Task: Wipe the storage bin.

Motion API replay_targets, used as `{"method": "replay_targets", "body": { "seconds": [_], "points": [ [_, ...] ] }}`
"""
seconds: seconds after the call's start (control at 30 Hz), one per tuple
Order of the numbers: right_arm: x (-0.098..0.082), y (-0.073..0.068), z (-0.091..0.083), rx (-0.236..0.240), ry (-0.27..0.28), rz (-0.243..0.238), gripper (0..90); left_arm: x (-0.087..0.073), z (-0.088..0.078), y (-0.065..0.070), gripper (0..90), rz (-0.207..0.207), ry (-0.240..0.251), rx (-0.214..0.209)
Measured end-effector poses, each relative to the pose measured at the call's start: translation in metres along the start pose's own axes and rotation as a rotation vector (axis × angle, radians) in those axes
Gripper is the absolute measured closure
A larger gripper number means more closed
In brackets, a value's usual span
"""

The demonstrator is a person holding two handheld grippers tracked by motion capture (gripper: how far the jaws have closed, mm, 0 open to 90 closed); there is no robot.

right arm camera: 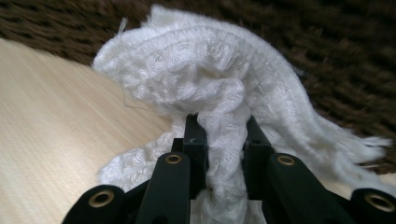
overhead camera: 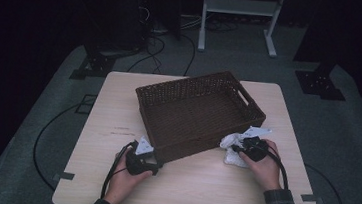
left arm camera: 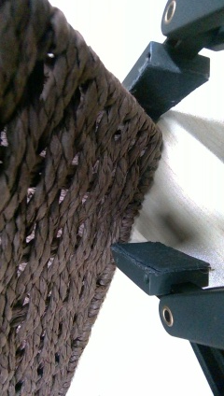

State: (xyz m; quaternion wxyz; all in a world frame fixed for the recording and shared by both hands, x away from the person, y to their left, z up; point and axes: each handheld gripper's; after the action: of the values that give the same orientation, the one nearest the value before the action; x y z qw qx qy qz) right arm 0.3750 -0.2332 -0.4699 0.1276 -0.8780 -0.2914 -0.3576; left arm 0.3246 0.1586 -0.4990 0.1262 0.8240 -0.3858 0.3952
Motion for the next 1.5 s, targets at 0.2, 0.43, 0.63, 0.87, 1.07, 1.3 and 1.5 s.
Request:
{"method": "replay_targets", "body": {
  "seconds": [0.2, 0.43, 0.63, 0.87, 1.07, 1.3, 1.5],
  "points": [
    [0.006, -0.006, -0.017, -0.005, 0.069, -0.012, 76.5, 0.000, 0.000, 0.000, 27.6, 0.000, 0.000, 0.000],
    [0.015, -0.011, -0.037, 0.001, 0.158, -0.018, 76.5, 0.000, 0.000, 0.000, 27.6, 0.000, 0.000, 0.000],
    [0.018, -0.013, -0.049, 0.013, 0.206, -0.025, 76.4, 0.000, 0.000, 0.000, 27.6, 0.000, 0.000, 0.000],
    [0.026, -0.021, -0.062, 0.040, 0.265, -0.044, 76.4, 0.000, 0.000, 0.000, 27.6, -0.003, 0.002, 0.001],
    [0.026, -0.023, -0.053, 0.047, 0.236, -0.043, 76.5, 0.000, 0.000, 0.000, 27.7, -0.003, 0.002, 0.001],
    [0.021, -0.027, -0.032, 0.049, 0.157, -0.055, 76.5, 0.000, 0.000, 0.000, 27.6, -0.001, 0.000, 0.001],
    [0.018, -0.028, -0.017, 0.051, 0.108, -0.057, 76.4, 0.000, 0.000, 0.000, 27.7, 0.000, -0.001, 0.001]
  ]
}}
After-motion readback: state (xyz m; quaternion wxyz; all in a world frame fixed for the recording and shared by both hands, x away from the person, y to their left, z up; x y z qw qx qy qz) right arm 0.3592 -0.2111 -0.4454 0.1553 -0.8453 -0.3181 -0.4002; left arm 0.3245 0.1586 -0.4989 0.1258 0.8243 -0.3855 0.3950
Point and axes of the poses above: each handheld gripper's, and its own axes: z roughly forward along the jaws, x roughly out of its top, y roughly to its right, and after that the axes turned 6 degrees about z, right-handed
